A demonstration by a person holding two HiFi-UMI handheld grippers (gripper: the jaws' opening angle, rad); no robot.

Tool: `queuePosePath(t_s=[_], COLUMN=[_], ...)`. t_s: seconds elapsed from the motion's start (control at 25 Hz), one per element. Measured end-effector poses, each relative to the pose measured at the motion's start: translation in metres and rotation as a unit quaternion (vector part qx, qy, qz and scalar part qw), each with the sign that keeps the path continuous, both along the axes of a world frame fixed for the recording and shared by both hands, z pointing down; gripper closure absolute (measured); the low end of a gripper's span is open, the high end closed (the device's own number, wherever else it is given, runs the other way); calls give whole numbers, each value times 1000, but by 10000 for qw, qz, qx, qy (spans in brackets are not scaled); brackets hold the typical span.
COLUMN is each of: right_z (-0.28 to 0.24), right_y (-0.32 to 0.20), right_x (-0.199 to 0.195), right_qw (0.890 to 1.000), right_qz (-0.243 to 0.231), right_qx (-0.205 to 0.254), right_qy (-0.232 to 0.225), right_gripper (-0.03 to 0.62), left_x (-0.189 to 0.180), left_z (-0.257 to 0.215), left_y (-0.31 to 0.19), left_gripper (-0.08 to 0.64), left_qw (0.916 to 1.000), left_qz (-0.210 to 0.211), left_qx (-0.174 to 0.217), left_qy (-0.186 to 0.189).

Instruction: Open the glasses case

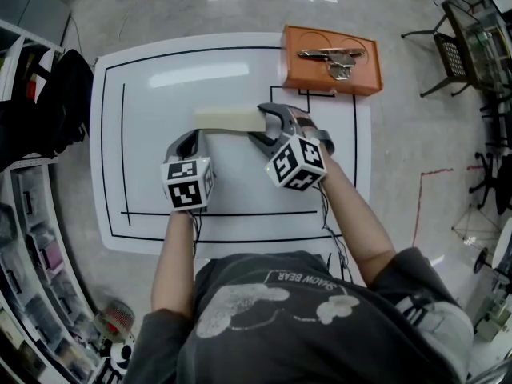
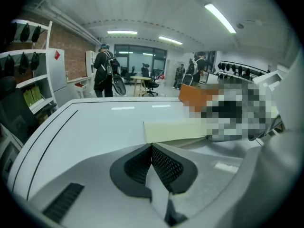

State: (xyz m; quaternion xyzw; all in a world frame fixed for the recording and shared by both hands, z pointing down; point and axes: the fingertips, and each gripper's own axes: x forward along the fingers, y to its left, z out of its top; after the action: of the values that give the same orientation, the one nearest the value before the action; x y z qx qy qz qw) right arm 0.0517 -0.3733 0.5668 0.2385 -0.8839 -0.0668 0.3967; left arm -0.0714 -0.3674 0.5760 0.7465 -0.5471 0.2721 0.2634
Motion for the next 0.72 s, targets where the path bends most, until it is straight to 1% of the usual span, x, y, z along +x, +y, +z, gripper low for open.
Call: queuePosePath(t_s=[0.12, 0.24, 0.36, 0.44, 0.56, 0.72], right_z=[-1, -6, -12, -16, -23, -28], right_y=[0, -1, -1, -2, -5, -11], right_x=[0, -1, 0, -1, -3, -3], right_qw=[10000, 9996, 9988, 9986, 9982, 9980], right_qz=[-20, 67, 180, 212, 282, 297], right_qx=[-71, -179, -234, -189, -44, 29], right_qy=[-23, -226, -394, -442, -524, -557], right_gripper=[342, 353, 387, 413, 477, 497], left_x=[0, 1, 0, -1, -1, -1], left_z=[0, 0, 1, 2, 2, 2], left_y=[0, 0, 0, 0, 0, 1], left_gripper=[558, 558, 558, 558, 558, 558], left_qw=[10000, 10000, 10000, 10000, 10000, 10000], left_qz=[23, 47, 33, 18, 42, 46], left_qx=[18, 20, 19, 4, -5, -12], left_qy=[16, 17, 9, 4, 12, 15])
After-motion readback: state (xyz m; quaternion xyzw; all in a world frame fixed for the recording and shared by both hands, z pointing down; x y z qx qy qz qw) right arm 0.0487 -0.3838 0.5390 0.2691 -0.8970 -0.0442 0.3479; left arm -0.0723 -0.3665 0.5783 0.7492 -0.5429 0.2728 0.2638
